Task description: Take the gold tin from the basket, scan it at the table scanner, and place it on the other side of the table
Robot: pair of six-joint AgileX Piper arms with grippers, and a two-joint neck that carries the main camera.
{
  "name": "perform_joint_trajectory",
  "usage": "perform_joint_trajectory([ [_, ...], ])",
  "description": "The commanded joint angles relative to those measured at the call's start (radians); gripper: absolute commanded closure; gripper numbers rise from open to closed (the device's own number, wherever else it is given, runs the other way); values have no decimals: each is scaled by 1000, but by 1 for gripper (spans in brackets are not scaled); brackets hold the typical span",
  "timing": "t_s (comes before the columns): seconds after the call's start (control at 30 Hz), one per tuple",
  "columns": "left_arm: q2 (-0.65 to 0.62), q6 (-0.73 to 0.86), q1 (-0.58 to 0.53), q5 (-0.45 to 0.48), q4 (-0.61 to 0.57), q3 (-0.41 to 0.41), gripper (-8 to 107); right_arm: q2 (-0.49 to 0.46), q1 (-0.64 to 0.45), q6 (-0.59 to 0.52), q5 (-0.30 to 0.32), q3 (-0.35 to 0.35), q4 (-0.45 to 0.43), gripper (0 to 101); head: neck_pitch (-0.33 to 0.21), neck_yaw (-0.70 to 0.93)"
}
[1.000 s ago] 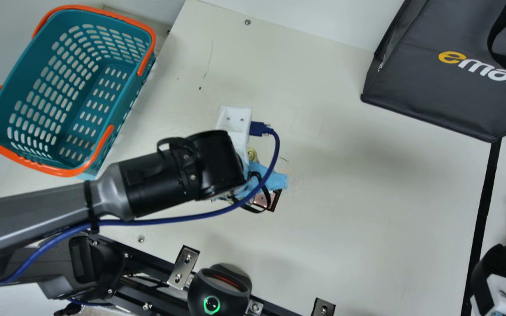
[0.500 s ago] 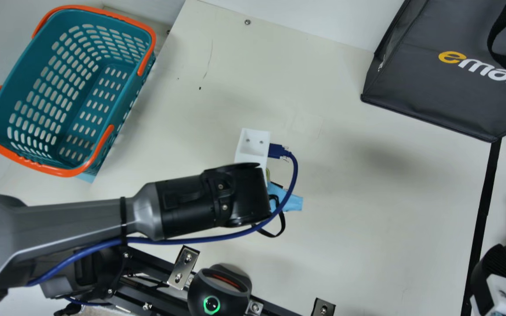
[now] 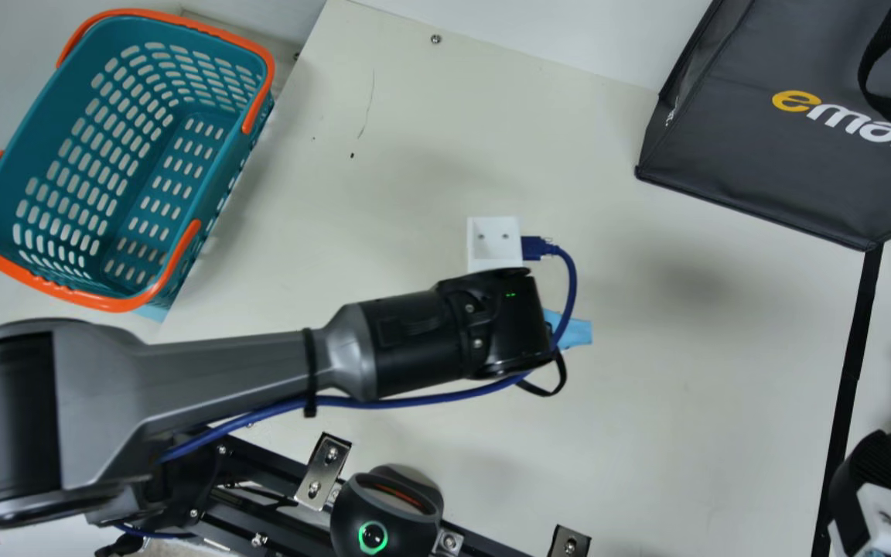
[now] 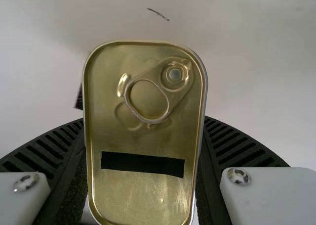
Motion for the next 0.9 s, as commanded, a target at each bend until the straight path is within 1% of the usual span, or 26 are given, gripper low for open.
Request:
perform_joint_trajectory([
  [0.0,38,-10,-3,1,-2,-51,107,0,0,0,0,0,0,6,-29,4],
  [0.27,150,-25,-8,1,-9,-168,107,0,0,0,0,0,0,6,-29,4],
  [0.47,222,-33,-12,1,0,-219,107,0,0,0,0,0,0,6,-29,4],
  [0.67,277,-40,-19,1,7,-252,107,0,0,0,0,0,0,6,-29,4],
  [0.87,306,-42,-26,1,16,-266,87,0,0,0,0,0,0,6,-29,4],
])
